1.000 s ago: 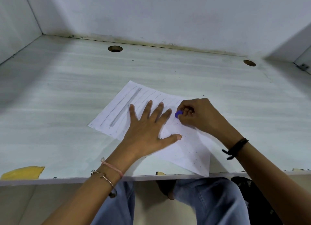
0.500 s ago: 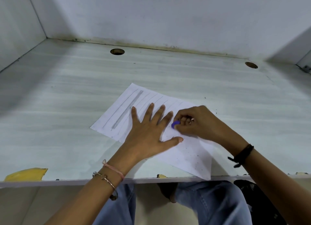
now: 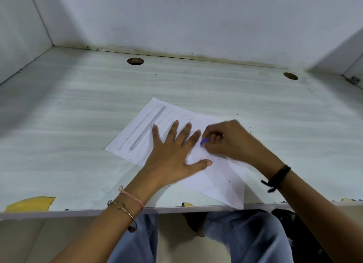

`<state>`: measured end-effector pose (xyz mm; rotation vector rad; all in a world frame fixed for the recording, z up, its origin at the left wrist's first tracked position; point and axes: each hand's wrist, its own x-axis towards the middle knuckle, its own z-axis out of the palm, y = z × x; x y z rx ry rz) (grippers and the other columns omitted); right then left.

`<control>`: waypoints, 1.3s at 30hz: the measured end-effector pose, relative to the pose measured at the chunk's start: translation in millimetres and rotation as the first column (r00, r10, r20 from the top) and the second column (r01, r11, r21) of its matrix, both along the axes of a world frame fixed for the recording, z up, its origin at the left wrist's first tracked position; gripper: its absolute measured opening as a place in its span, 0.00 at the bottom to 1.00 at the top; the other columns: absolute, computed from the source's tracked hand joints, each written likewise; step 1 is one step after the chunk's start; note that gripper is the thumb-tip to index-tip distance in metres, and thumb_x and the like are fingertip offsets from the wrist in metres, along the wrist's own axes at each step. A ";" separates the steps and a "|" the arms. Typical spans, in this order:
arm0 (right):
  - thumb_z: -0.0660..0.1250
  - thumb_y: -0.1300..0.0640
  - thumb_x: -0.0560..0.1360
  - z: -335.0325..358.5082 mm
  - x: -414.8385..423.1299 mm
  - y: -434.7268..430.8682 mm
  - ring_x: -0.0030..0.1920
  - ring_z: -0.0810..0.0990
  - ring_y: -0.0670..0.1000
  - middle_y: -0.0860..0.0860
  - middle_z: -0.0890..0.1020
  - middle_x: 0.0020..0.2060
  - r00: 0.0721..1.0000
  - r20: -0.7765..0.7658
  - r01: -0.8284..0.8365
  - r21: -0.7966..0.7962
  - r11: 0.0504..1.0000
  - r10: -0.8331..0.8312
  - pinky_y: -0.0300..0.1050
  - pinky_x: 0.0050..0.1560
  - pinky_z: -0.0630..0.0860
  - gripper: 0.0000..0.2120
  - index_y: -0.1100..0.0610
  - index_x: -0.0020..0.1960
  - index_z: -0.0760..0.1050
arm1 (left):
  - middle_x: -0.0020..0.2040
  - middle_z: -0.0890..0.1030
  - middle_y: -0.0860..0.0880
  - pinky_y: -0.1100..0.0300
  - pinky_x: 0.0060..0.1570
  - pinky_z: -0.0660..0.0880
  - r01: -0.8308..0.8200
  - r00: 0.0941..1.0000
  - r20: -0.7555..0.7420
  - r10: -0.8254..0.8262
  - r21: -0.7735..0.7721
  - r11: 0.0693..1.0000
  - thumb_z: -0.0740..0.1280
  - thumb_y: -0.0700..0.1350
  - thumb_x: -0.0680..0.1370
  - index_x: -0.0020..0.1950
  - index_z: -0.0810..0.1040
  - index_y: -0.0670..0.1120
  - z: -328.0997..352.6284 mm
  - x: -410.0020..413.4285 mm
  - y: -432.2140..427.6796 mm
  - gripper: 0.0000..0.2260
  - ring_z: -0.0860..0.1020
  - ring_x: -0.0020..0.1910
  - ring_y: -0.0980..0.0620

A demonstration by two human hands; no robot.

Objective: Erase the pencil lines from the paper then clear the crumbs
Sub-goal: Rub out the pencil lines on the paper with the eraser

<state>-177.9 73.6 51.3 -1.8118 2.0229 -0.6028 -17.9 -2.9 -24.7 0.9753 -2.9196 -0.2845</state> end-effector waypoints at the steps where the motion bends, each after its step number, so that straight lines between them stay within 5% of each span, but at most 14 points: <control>1: 0.71 0.63 0.69 0.8 5.0 4.7 0.25 0.70 0.43 0.43 0.74 0.23 0.999 0.018 -0.050 0.041 0.998 0.049 0.34 0.31 0.69 0.07 0.52 0.37 0.80 | 0.79 0.35 0.55 0.30 0.68 0.33 0.003 1.000 0.004 -0.003 -0.003 1.000 0.34 0.78 0.67 0.79 0.37 0.60 0.1 -0.4 0.1 0.43 0.31 0.77 0.49; 6: 0.71 0.62 0.70 -0.7 -13.4 -8.2 0.26 0.70 0.44 0.45 0.75 0.25 0.993 -0.034 0.114 -0.041 0.993 -0.116 0.39 0.34 0.70 0.04 0.55 0.37 0.79 | 0.79 0.35 0.55 0.31 0.69 0.32 0.003 1.000 -0.010 -0.003 0.000 1.000 0.34 0.77 0.67 0.79 0.38 0.60 0.8 1.2 -0.1 0.43 0.31 0.77 0.49; 11: 0.71 0.61 0.69 -2.1 2.9 5.1 0.27 0.70 0.43 0.48 0.77 0.27 0.999 0.033 -0.045 0.056 0.997 0.043 0.38 0.33 0.71 0.03 0.54 0.38 0.81 | 0.79 0.35 0.55 0.30 0.68 0.33 0.005 1.000 0.004 -0.005 -0.001 1.000 0.33 0.78 0.66 0.78 0.37 0.60 0.1 -0.2 0.4 0.44 0.31 0.77 0.49; 16: 0.73 0.59 0.70 -4.6 -17.2 -9.8 0.26 0.71 0.42 0.46 0.77 0.26 0.990 0.034 0.137 -0.037 0.990 -0.136 0.37 0.35 0.71 0.04 0.55 0.37 0.80 | 0.79 0.35 0.55 0.31 0.68 0.31 0.004 1.000 -0.010 -0.004 0.005 1.000 0.36 0.77 0.68 0.79 0.38 0.60 0.9 1.2 -0.2 0.42 0.31 0.77 0.50; 20: 0.73 0.60 0.69 -8.9 -0.3 4.4 0.27 0.71 0.44 0.48 0.78 0.27 0.994 0.110 0.001 0.055 0.998 -0.008 0.35 0.33 0.71 0.03 0.56 0.37 0.80 | 0.79 0.35 0.55 0.30 0.68 0.33 0.004 1.000 0.007 -0.004 -0.007 1.000 0.34 0.78 0.67 0.78 0.37 0.60 0.1 1.0 0.2 0.43 0.31 0.77 0.49; 26: 0.73 0.58 0.70 -8.7 -22.5 -11.9 0.31 0.73 0.46 0.51 0.80 0.31 0.966 0.094 0.242 -0.018 0.970 -0.239 0.38 0.36 0.71 0.04 0.55 0.37 0.80 | 0.79 0.34 0.56 0.31 0.69 0.33 -0.001 1.000 0.002 0.001 0.010 1.000 0.33 0.77 0.66 0.78 0.37 0.60 2.2 0.8 1.6 0.44 0.30 0.76 0.50; 29: 0.72 0.57 0.72 -14.7 -23.1 -7.4 0.31 0.73 0.46 0.51 0.79 0.33 0.956 0.144 0.258 0.000 0.966 -0.255 0.31 0.33 0.69 0.03 0.57 0.40 0.81 | 0.79 0.35 0.56 0.31 0.69 0.33 -0.004 1.000 -0.006 0.004 0.026 1.000 0.34 0.77 0.66 0.79 0.38 0.60 4.7 1.7 2.0 0.44 0.31 0.77 0.51; 34: 0.66 0.60 0.77 -19.7 -33.9 14.8 0.31 0.77 0.51 0.56 0.78 0.36 0.743 0.595 0.365 0.024 0.931 -0.307 0.47 0.44 0.75 0.06 0.63 0.47 0.78 | 0.80 0.44 0.58 0.29 0.69 0.35 -0.052 0.999 0.002 0.052 0.057 0.997 0.41 0.77 0.70 0.79 0.41 0.59 12.8 4.8 8.1 0.41 0.39 0.79 0.52; 39: 0.67 0.60 0.76 -20.2 -23.8 22.0 0.30 0.80 0.51 0.47 0.79 0.32 0.804 0.525 0.319 0.014 0.948 -0.278 0.39 0.41 0.75 0.03 0.59 0.47 0.78 | 0.73 0.60 0.53 0.30 0.70 0.45 -0.071 0.996 -0.067 0.066 -0.075 0.995 0.36 0.78 0.65 0.75 0.59 0.63 16.8 -6.6 9.8 0.43 0.55 0.74 0.47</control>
